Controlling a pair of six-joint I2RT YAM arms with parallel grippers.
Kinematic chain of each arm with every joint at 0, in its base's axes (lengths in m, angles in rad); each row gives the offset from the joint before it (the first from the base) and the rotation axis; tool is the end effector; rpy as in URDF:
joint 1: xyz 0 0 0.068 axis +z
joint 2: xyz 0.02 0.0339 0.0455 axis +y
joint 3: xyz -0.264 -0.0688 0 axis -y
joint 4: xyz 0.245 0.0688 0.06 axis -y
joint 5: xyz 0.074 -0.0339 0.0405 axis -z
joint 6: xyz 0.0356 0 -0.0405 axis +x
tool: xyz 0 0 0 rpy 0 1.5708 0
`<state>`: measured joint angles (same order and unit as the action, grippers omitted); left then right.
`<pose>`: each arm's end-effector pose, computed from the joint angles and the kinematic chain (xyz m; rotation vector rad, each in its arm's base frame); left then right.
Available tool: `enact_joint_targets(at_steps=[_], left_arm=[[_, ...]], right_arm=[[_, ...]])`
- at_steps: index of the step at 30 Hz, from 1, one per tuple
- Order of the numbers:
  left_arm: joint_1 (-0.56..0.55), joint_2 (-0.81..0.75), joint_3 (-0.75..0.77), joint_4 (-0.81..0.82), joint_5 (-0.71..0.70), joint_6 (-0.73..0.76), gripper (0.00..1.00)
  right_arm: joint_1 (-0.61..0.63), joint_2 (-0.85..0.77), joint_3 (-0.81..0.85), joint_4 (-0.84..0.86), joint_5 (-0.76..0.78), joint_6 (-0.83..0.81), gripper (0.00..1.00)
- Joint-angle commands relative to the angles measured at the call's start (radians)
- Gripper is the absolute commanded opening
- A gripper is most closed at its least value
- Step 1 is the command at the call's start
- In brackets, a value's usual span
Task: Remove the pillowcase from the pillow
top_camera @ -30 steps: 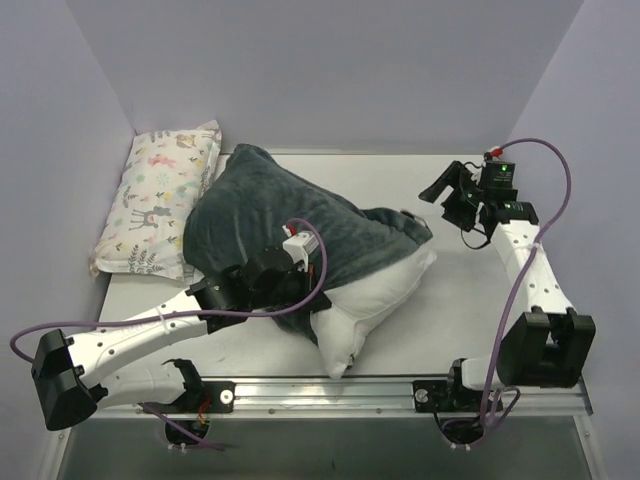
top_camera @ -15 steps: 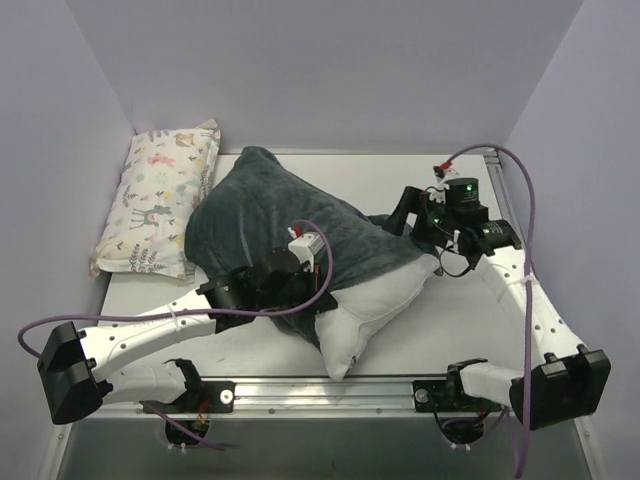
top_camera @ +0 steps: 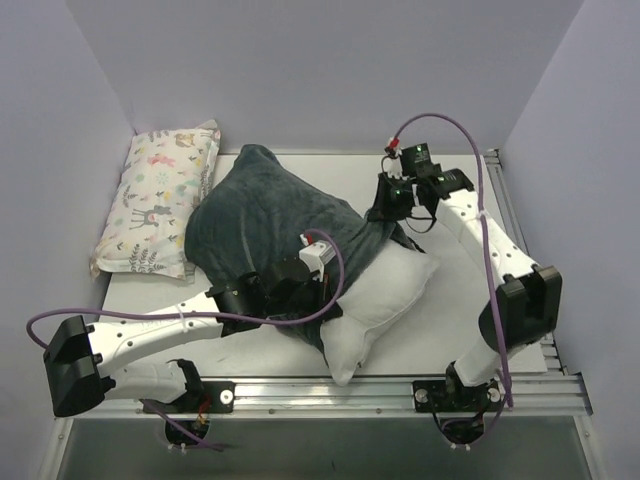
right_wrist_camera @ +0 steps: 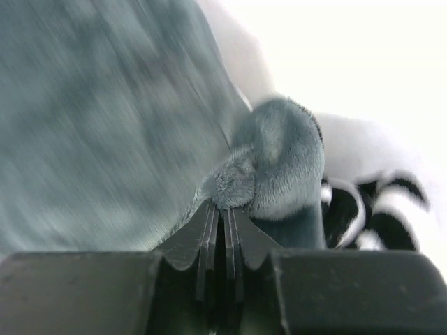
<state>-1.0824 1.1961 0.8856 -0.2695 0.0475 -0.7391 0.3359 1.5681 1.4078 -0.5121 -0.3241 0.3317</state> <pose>0.1236 -0.2363 0.2814 0.4338 2.3244 -1.0437 0.3314 0.1277 0.3305 -0.1857 2.2943 0.7169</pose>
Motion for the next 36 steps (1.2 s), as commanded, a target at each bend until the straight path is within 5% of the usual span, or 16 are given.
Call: enact_joint_targets(at_steps=[1,10,14,19,22,29,36], left_arm=[[-0.068,0.014,0.001,-0.111,0.035,0.050,0.00],[-0.143,-0.033,-0.044,-0.108,0.038,0.041,0.00],[-0.151,0.003,-0.008,-0.083,0.002,0.058,0.00],[-0.148,0.057,0.050,-0.004,-0.087,0.050,0.00],[-0.142,0.089,0.090,0.039,-0.138,0.040,0.00],[-0.064,0.141,0.145,0.137,-0.170,-0.008,0.00],[0.044,0.282,0.323,0.179,-0.023,0.010,0.00]], right_arm=[[0.011,0.134,0.196,0.000,-0.013,-0.005,0.00],[0.034,0.537,0.678,0.003,-0.003,0.098,0.00],[0.040,0.604,0.703,0.004,-0.017,0.107,0.01],[0.023,0.366,0.510,0.050,0.103,0.089,0.63],[-0.009,0.204,0.436,0.049,0.129,0.099,0.79],[-0.047,-0.159,0.191,0.052,0.249,0.144,0.90],[-0.017,-0.657,-0.337,0.171,0.247,0.182,0.94]])
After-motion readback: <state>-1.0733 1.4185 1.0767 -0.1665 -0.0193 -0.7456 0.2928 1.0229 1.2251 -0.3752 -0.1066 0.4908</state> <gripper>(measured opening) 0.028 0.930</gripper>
